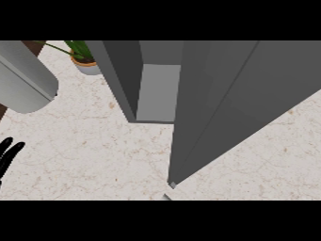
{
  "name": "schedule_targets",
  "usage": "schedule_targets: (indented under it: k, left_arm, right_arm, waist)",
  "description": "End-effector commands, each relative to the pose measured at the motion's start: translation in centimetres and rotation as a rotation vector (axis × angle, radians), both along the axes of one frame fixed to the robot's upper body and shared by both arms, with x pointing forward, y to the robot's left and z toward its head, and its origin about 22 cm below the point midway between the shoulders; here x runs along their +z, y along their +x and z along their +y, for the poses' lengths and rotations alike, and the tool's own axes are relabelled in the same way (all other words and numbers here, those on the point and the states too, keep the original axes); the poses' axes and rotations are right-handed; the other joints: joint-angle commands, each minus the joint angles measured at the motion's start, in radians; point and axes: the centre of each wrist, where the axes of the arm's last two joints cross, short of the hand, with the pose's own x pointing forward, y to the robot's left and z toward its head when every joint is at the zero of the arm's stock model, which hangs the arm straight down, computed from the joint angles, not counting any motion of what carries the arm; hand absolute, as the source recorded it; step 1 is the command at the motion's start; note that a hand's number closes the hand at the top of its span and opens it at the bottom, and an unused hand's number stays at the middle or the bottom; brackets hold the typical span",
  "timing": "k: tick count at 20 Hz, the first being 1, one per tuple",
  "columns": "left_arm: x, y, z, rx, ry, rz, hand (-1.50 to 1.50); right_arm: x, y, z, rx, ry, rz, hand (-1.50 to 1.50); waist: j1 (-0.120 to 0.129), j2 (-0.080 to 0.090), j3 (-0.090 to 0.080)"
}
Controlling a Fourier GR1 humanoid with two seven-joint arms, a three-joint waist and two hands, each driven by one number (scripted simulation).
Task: Pick up the wine, place it into the cabinet and close the cabinet
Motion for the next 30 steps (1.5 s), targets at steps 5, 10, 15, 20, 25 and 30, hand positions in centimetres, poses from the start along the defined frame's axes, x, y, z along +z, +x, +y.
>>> schedule_targets:
  k: [5, 10, 15, 20, 25, 30]
  left_arm:
    - [1.0, -0.7, 5.1, 0.028, 0.017, -0.003, -1.50]
    - [0.7, -1.6, 6.1, 0.011, 0.017, -0.014, -1.50]
    - [0.9, -1.7, 7.9, -0.010, 0.013, -0.006, -1.50]
    - [2.2, -1.9, 9.8, 0.001, 0.011, -0.025, -1.50]
    - [1.4, -3.0, 12.0, 0.000, 0.040, -0.010, -1.50]
    - [1.5, -3.0, 11.7, 0.027, 0.045, -0.030, -1.50]
  right_arm:
    - [0.4, -1.0, 4.5, 0.014, 0.044, -0.064, 1.50]
    - [1.0, 1.1, 5.3, -0.119, 0.151, -0.082, 1.50]
    - [2.2, 3.3, 6.5, -0.171, 0.156, -0.092, 1.50]
    - [4.0, 7.2, 8.8, -0.292, 0.138, -0.103, 1.50]
    - [7.2, 12.7, 10.0, -0.266, 0.118, -0.104, 1.50]
    - [7.4, 17.6, 9.9, -0.208, 0.095, -0.090, 1.50]
  waist:
    - [0.016, -0.001, -0.002]
    - [0.039, 0.004, -0.002]
    - [0.032, 0.012, -0.002]
    - [0.030, 0.009, 0.002]
    - [0.035, 0.016, 0.002]
    - [0.020, 0.017, 0.003]
